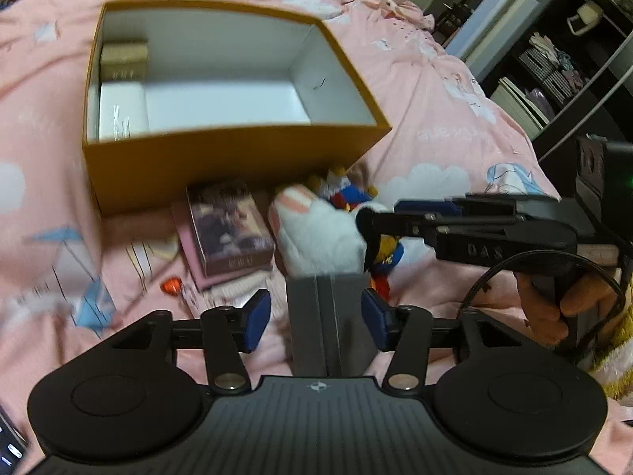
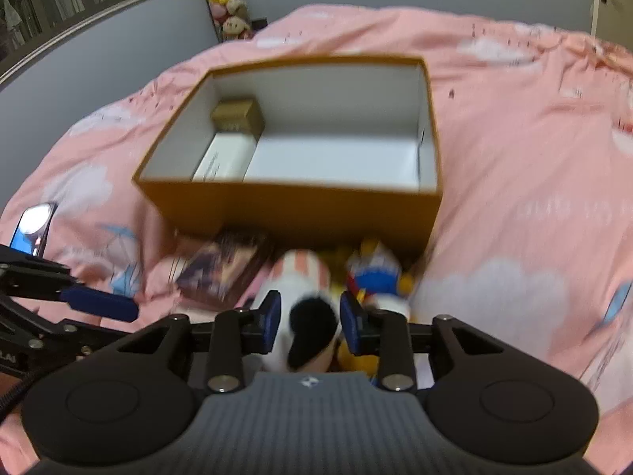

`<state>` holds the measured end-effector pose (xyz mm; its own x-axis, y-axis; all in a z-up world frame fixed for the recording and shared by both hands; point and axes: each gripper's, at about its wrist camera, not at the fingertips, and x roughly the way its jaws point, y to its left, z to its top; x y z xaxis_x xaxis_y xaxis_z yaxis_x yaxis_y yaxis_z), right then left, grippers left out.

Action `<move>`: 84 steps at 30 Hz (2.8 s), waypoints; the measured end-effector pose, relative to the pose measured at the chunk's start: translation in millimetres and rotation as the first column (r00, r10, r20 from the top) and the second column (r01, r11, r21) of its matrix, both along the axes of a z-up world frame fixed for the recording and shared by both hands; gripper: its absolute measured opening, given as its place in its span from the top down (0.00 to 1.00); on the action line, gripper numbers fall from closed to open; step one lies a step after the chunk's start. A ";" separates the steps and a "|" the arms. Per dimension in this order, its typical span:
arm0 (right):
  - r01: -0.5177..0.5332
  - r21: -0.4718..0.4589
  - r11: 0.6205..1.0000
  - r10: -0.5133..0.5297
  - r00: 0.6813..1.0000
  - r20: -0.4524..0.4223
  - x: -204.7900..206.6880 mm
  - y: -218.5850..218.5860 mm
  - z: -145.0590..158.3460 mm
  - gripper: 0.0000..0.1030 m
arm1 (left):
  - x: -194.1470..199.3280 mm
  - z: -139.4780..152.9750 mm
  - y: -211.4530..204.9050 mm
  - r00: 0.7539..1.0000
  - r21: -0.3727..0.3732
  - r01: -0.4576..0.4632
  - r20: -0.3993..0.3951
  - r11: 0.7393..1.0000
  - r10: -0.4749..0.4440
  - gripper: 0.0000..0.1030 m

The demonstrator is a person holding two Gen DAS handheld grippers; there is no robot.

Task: Organize objects
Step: 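Grasp the black case with the left gripper while the right gripper moves to the card box, then grasp the trading-card box with the right gripper and lift it, then carry the black case and card box into the orange box with both grippers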

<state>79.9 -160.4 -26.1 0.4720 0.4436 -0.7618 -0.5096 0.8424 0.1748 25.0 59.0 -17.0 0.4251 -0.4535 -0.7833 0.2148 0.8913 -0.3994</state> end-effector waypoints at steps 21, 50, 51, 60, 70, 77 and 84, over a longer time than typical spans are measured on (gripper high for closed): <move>-0.013 -0.006 1.000 0.012 0.998 -0.064 -14.5 1.3 -20.2 0.61 | 0.5 -23.6 -12.1 0.994 -0.087 -0.088 -0.078 0.992 0.081 0.56; -0.140 -0.029 0.990 0.131 0.969 -0.208 59.9 127.0 -15.8 0.35 | 12.9 11.6 76.3 0.902 0.075 -0.428 0.091 0.901 0.421 0.61; -0.131 -0.042 0.991 0.119 0.968 -0.220 62.7 130.2 -19.3 0.34 | 13.5 10.2 77.7 0.902 0.074 -0.429 0.087 0.900 0.423 0.61; -0.100 -0.106 0.989 0.069 0.963 -0.261 70.9 142.1 -40.3 0.30 | 19.8 -0.5 83.2 0.904 0.064 -0.427 0.055 0.902 0.424 0.61; -0.090 -0.114 0.989 0.055 0.959 -0.278 74.1 145.1 -53.1 0.35 | 18.2 -3.0 84.7 0.905 0.064 -0.425 0.042 0.903 0.423 0.61; -0.102 -0.083 0.991 0.077 0.961 -0.266 66.8 133.8 -43.3 0.36 | 14.9 4.0 82.2 0.908 0.066 -0.418 0.056 0.906 0.414 0.61; -0.106 -0.016 0.994 0.100 0.972 -0.211 50.6 102.8 -10.6 0.39 | 11.5 16.6 74.6 0.917 0.071 -0.397 0.081 0.915 0.392 0.61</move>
<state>130.4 -57.6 -36.6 0.2539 0.4596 -0.8510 -0.5483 0.7932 0.2649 36.5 133.5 -0.4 0.6062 -0.1726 -0.7764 -0.1387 0.9383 -0.3168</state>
